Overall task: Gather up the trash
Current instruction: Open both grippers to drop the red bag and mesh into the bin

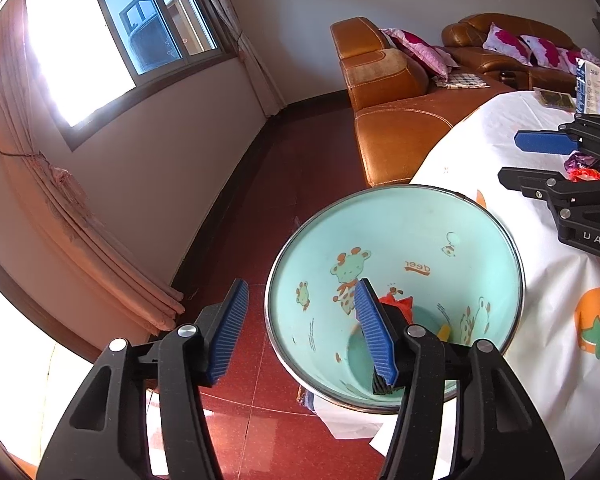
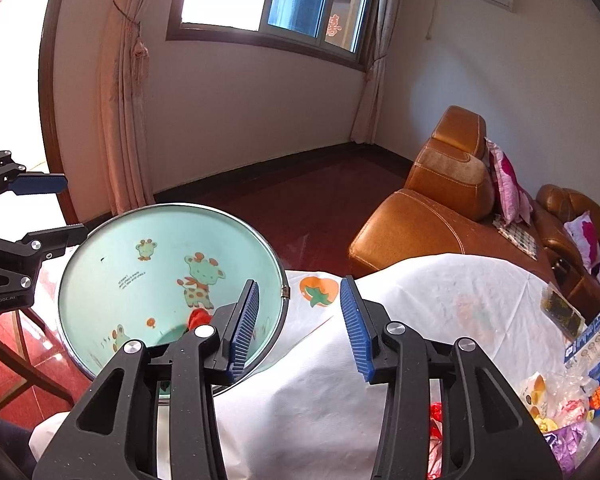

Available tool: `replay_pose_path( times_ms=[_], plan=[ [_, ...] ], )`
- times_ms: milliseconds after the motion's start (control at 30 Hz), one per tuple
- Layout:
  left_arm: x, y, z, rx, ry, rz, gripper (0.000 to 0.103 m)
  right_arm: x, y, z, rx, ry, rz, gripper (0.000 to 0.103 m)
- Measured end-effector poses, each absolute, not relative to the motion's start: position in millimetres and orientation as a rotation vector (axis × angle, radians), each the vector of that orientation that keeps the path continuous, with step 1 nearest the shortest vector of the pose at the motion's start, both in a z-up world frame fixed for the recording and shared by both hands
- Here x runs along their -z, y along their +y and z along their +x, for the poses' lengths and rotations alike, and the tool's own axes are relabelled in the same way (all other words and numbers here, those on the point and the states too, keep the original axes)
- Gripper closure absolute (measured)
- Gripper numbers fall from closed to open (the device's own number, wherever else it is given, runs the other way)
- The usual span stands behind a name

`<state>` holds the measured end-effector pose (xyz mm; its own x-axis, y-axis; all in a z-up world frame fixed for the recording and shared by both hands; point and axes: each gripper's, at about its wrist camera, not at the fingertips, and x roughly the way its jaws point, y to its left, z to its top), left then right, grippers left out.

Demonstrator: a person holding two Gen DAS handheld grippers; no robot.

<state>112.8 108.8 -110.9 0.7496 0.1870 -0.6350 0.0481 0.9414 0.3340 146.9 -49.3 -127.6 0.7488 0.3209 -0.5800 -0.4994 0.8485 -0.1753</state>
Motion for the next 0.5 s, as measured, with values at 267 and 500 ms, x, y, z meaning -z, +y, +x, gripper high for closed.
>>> replay_pose_path(
  times_ms=[267, 500],
  plan=[
    [111.4, 110.5, 113.4, -0.083, 0.725, 0.344, 0.048, 127.7, -50.4, 146.9, -0.453, 0.563, -0.331, 0.058],
    [110.8, 111.3, 114.2, -0.084, 0.724, 0.344, 0.048, 128.5, -50.5, 146.0, -0.450, 0.562, -0.333, 0.058]
  ],
)
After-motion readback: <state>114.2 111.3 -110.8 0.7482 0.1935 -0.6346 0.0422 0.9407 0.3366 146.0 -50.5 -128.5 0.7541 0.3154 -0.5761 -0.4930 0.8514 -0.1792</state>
